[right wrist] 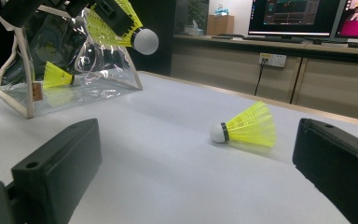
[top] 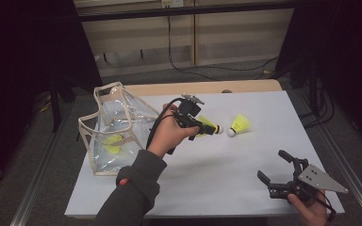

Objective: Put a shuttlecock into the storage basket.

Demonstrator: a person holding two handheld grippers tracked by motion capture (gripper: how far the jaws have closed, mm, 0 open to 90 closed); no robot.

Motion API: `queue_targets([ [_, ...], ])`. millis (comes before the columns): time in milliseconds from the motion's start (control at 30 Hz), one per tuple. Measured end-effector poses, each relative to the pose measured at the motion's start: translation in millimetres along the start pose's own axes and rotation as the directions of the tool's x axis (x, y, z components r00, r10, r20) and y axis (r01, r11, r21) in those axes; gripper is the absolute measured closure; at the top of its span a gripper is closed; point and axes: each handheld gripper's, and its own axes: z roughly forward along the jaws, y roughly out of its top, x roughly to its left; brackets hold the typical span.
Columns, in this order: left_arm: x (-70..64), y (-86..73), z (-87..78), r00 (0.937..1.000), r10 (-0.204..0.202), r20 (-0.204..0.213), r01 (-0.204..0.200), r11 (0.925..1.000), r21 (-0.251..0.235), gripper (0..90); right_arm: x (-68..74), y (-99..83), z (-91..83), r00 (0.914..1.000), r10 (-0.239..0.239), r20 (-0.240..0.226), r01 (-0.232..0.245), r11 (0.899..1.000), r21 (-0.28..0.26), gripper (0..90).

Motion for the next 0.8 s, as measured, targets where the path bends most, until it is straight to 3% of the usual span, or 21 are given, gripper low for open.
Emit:
queue_targets([
  [800,3.0,7.0,-12.6,0.9996,-0.013,-0.023,0.013,0.9999,-0.002,85.6,0.1,0.0,0.2,1.0,-0.001,-0.002,0.001,1.0,-0.001,0.9],
])
